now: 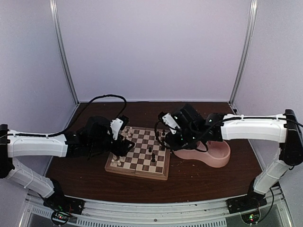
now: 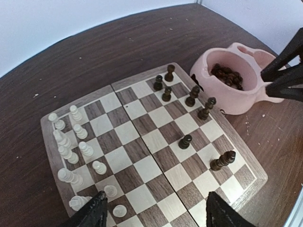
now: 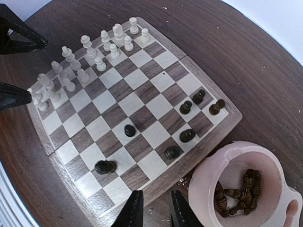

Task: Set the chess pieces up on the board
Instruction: Pick up the king from the chessboard.

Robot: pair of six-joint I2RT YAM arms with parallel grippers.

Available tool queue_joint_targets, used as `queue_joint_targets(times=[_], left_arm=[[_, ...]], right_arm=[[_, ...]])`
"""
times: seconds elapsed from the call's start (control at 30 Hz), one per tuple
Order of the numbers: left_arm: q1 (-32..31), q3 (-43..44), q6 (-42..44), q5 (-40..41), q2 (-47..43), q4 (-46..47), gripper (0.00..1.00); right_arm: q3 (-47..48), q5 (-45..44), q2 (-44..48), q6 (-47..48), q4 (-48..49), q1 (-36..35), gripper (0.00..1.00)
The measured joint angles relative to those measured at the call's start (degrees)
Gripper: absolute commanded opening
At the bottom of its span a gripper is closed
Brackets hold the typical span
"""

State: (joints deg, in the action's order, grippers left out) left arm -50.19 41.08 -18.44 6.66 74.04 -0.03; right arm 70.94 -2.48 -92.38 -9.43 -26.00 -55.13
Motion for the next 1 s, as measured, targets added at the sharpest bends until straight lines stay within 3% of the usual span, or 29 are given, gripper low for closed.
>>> queue_joint_targets(times=[0.17, 0.47, 0.67, 1.0], left_arm=[[-0.6, 2.1, 2.0, -4.7, 3.5, 0.0, 0.55], [-6.6, 7.7, 5.5, -6.7, 10.1, 0.0, 0.52], [-6.7, 15.6, 6.0, -2.1, 15.4, -2.8, 0.53], [-6.8, 17.8, 6.1, -2.4, 20.3, -1.5, 0.47]], right_arm=[[-14.3, -5.9, 3.1, -1.5, 11.4, 0.2, 0.19], [-22.1, -15.7, 10.0, -3.5, 23.1, 0.3, 0.19], [-25.0, -20.7, 13.9, -4.0, 27.2, 0.3, 0.19], [-27.4, -22.4, 15.8, -4.3, 30.1, 0.3, 0.2]])
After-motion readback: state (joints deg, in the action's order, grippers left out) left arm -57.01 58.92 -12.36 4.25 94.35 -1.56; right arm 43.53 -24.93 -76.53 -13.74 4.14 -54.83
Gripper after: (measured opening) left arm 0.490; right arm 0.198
